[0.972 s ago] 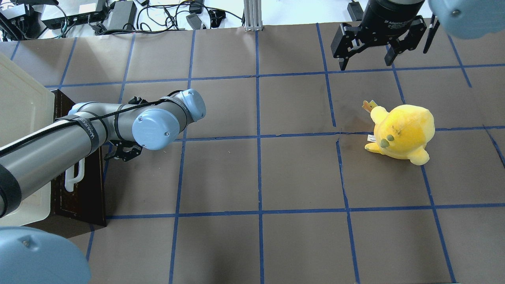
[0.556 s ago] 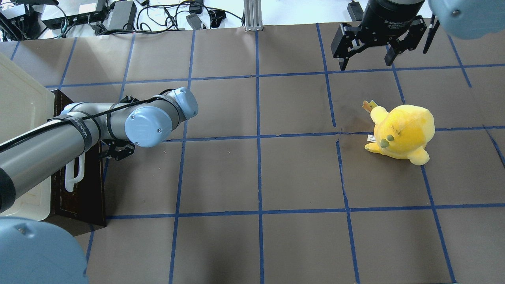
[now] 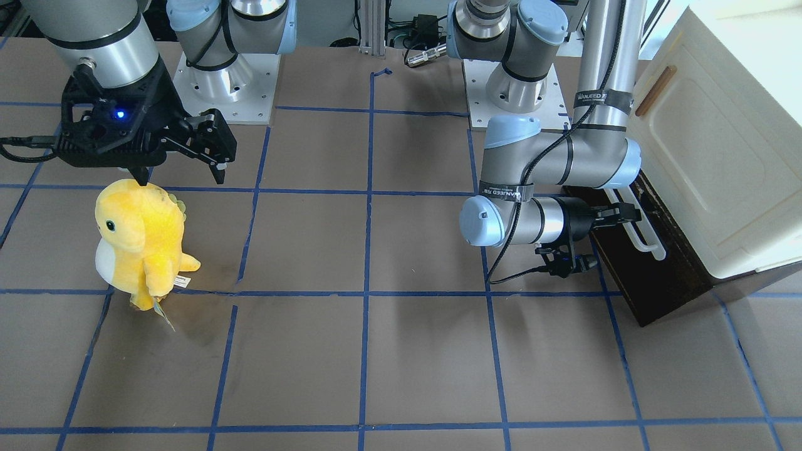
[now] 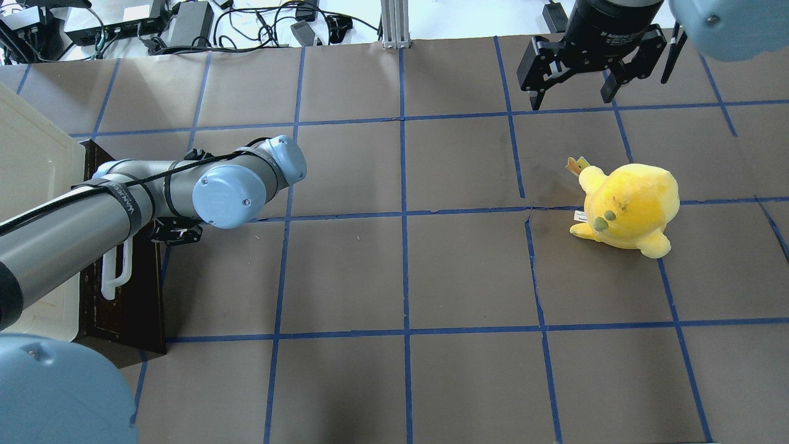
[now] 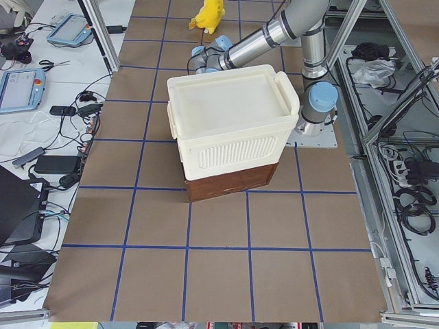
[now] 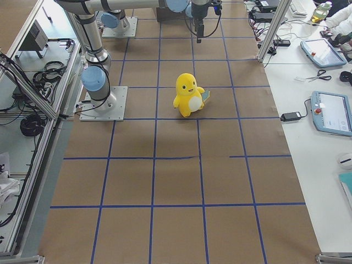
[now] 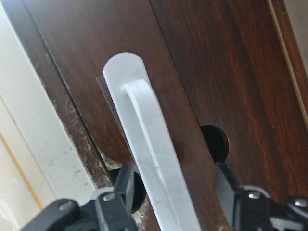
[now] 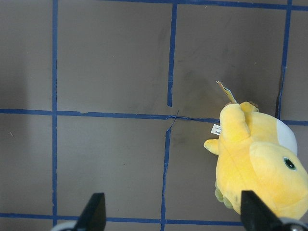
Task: Pull drawer sideways
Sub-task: 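Pull the white handle with the left gripper, sliding the drawer outward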
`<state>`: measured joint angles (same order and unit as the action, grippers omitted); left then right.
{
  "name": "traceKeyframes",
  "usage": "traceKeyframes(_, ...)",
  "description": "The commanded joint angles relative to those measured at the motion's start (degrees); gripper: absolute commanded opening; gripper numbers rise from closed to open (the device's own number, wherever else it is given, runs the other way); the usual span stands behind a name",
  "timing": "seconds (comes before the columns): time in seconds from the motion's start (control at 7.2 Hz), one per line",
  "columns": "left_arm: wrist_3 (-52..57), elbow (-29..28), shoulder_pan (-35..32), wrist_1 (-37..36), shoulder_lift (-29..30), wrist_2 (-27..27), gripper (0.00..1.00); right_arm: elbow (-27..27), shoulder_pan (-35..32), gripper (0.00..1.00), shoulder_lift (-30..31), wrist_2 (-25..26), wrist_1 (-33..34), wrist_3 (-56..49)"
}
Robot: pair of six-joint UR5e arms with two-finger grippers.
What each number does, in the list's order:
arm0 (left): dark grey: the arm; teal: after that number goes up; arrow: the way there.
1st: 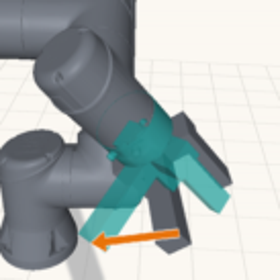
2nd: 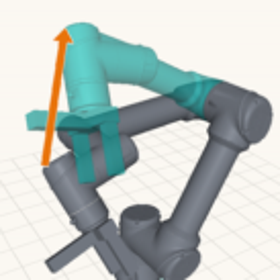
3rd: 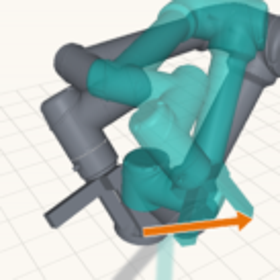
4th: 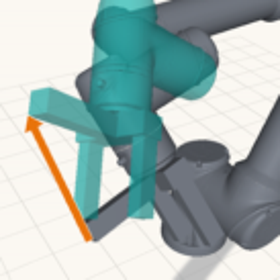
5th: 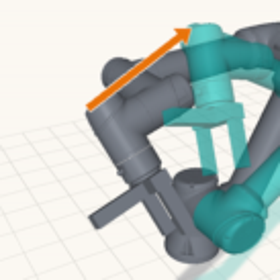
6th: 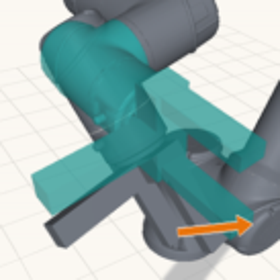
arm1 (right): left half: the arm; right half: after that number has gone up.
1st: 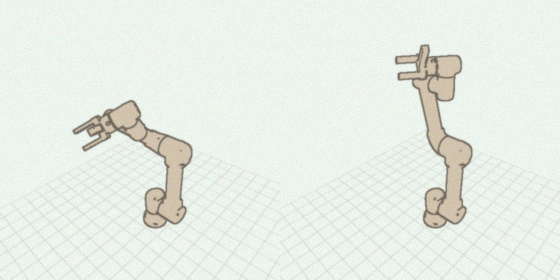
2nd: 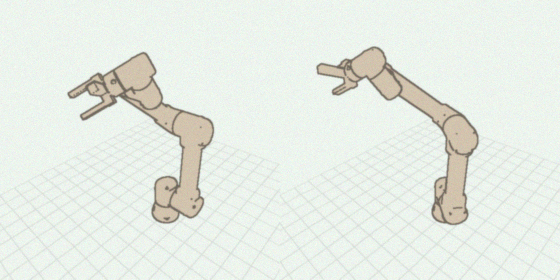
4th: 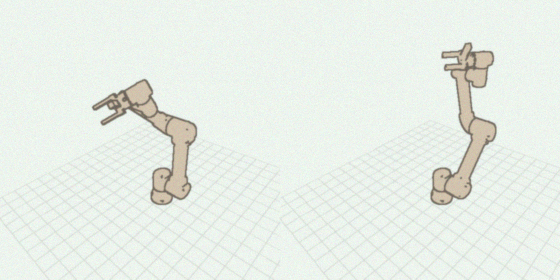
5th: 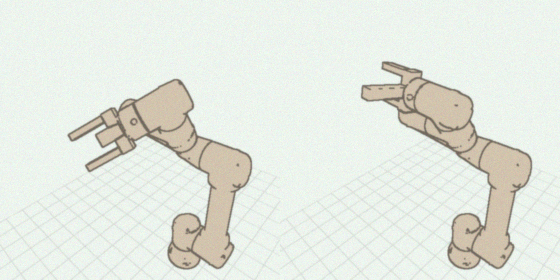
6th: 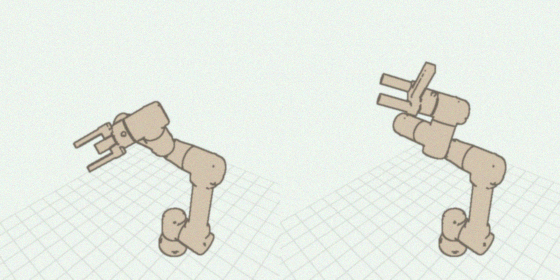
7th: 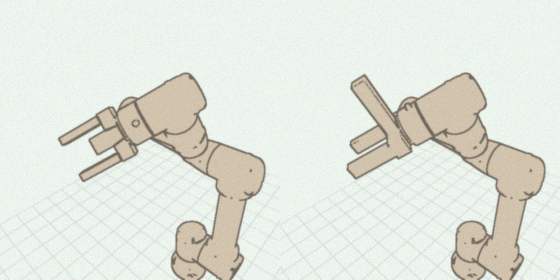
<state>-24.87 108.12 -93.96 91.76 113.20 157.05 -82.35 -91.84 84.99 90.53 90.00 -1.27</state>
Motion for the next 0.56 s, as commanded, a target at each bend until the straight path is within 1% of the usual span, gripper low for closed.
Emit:
traceKeyframes(0.0,0.1,0.0,0.0,0.0,0.0,0.0,0.34,0.0,0.0,1.00,0.0,0.0,0.0,0.0)
traceKeyframes(0.14,0.1,0.2,0.0,0.0,0.0,0.0,0.30,0.0,0.0,1.00,0.0,0.0,0.0,0.0)
traceKeyframes(0.42,0.3,-0.3,0.0,0.1,-0.3,-0.1,0.29,0.0,0.0,1.00,0.0,0.0,0.0,0.0)
